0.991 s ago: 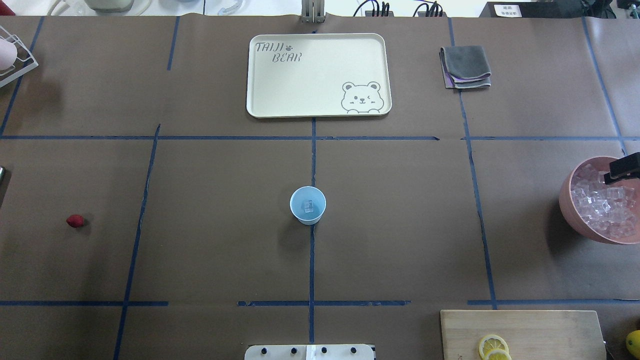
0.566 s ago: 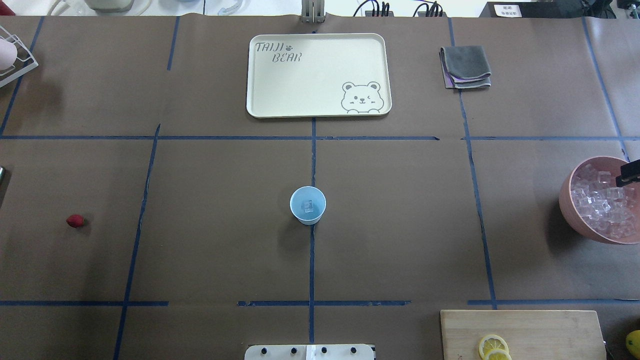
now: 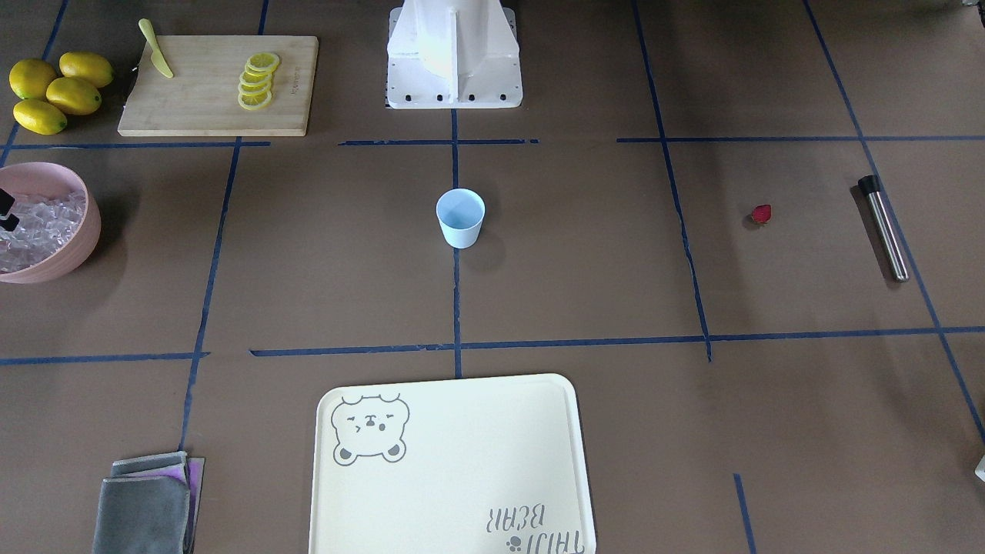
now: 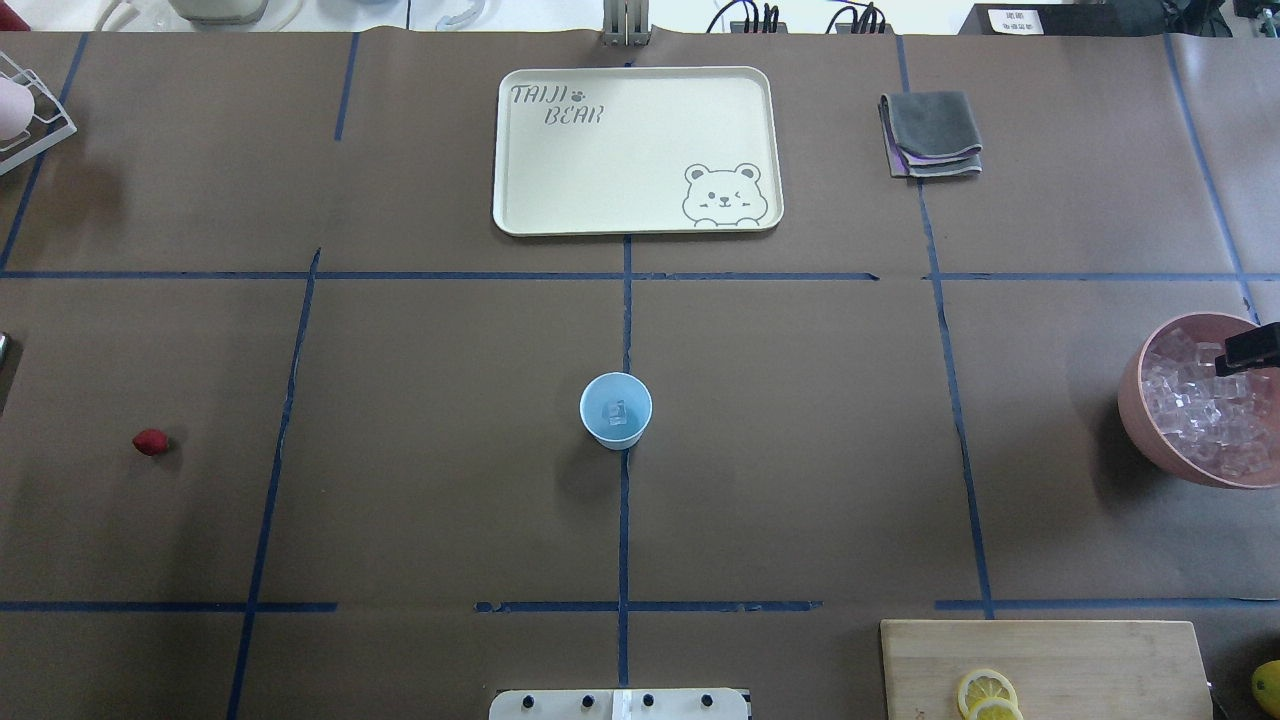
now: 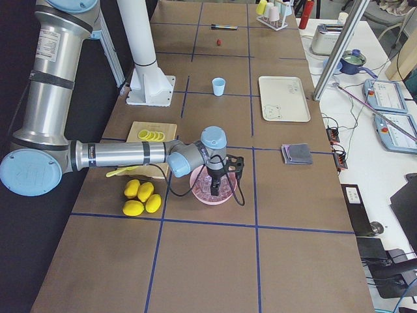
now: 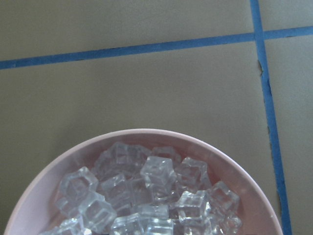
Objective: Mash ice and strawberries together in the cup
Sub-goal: 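Lower the right gripper into the bowl and grasp another ice cube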
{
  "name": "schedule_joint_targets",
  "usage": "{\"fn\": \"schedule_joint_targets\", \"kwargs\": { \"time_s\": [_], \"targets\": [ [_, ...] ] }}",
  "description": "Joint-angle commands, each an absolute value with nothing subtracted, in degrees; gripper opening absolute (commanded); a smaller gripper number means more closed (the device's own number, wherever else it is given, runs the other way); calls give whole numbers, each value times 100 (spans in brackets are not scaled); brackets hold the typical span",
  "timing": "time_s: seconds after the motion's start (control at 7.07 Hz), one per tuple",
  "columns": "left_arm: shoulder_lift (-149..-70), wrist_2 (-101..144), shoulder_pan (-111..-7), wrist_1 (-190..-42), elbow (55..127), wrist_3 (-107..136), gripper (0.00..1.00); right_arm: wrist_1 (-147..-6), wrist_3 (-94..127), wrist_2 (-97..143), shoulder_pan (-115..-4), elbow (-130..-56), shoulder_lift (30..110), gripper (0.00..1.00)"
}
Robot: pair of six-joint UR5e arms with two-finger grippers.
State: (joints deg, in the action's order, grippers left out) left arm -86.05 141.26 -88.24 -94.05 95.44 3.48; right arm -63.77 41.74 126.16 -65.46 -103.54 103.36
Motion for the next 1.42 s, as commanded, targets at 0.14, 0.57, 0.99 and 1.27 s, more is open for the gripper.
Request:
{"fn": "schedule_joint_targets", "kwargs": {
  "time_s": [0.14, 0.57, 0.99, 1.27],
  "targets": [
    [-8604, 14159, -8824, -9404, 9554, 352, 100, -6354, 4184, 12604, -6294, -10354, 10336, 88],
    [-8604, 14159, -8824, -9404, 9554, 352, 100, -6354, 4184, 12560, -6284, -10327, 10327, 75],
    [-8604, 14159, -8824, -9404, 9545, 352, 100, -6354, 4175, 12542, -6249, -10283, 10318, 69],
    [-8604, 14159, -8824, -9404, 9545, 352, 100, -6346, 4175, 12542, -6249, -10283, 10318, 51]
  ]
}}
